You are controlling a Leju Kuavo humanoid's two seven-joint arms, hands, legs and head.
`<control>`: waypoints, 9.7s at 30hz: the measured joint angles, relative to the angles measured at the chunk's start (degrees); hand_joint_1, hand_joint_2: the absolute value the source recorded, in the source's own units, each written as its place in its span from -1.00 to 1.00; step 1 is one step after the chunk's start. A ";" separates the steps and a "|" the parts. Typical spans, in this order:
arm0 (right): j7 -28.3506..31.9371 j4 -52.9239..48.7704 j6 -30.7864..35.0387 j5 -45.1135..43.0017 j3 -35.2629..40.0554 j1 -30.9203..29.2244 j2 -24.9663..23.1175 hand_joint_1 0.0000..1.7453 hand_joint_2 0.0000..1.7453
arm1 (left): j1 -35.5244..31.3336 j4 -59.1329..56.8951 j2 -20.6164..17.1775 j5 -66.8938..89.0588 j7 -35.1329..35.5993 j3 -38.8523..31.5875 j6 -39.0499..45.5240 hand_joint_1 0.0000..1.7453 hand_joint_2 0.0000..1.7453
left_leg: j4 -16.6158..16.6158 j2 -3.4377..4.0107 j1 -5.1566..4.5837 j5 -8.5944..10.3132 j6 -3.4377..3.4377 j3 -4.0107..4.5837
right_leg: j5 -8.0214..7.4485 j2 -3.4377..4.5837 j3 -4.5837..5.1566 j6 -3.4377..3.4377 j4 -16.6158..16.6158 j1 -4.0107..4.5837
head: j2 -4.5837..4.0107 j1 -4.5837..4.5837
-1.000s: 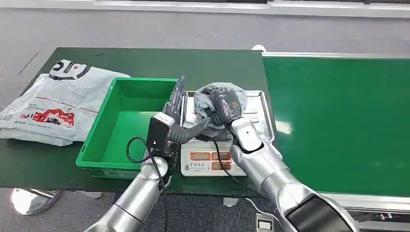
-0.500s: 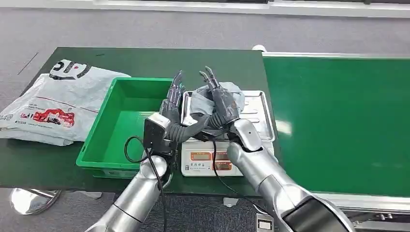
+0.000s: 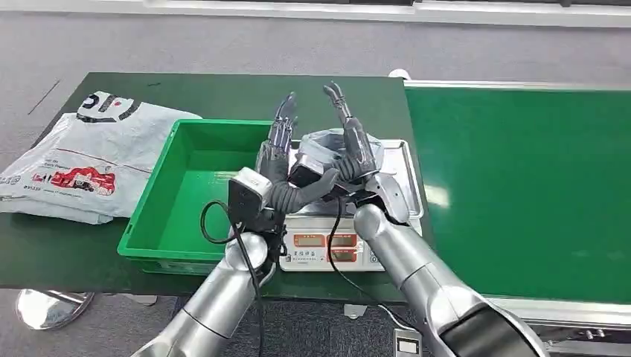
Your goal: Moved the parcel from conveyor to table for the left to box.
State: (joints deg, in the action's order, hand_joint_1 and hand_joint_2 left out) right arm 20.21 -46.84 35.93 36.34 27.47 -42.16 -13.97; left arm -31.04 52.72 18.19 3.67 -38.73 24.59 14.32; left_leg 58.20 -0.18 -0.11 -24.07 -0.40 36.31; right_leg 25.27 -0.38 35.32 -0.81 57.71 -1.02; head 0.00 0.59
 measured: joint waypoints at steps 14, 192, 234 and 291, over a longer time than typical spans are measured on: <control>8.43 -6.52 -2.10 -24.13 -9.07 -3.32 8.41 -1.00 1.00 | 0.74 -1.94 -1.29 1.70 2.53 0.46 2.25 -1.00 -1.00 | 0.06 -0.09 -0.05 0.03 0.05 0.00 | -0.02 -0.09 -0.02 -0.02 -0.01 -0.04 | 0.00 0.02; -7.82 -19.17 -16.96 -14.04 -29.20 21.88 21.11 -1.00 1.00 | -8.08 -27.21 2.60 46.58 29.84 22.49 6.54 -1.00 -1.00 | 0.08 -0.12 -0.15 -0.07 0.20 0.02 | 0.01 -0.15 -0.05 -0.10 -0.02 -0.14 | 0.00 0.00; -6.01 -16.94 -18.56 -11.09 -29.20 15.74 17.97 -1.00 1.00 | -14.24 -31.45 0.61 74.69 44.48 20.55 13.00 1.00 -1.00 | 0.06 -0.15 -0.13 0.00 0.16 -0.02 | -0.01 -0.18 -0.14 -0.08 0.00 -0.12 | 0.00 0.00; -5.20 -19.50 -17.62 -14.54 -30.95 20.62 20.59 -1.00 1.00 | -26.95 -13.79 -6.82 70.60 48.65 -1.66 17.91 1.00 -1.00 | 0.04 -0.10 -0.07 0.04 0.09 0.00 | -0.02 -0.06 -0.05 -0.06 0.01 -0.06 | 0.00 0.00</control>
State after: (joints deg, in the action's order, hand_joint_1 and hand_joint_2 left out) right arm 15.02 -66.34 18.32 21.79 -3.48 -21.54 6.62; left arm -57.99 38.93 11.36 74.27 9.92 22.93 32.23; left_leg 58.24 -0.28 -0.18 -24.04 -0.31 36.30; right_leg 25.25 -0.45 35.27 -0.87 57.72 -1.08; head 0.00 0.59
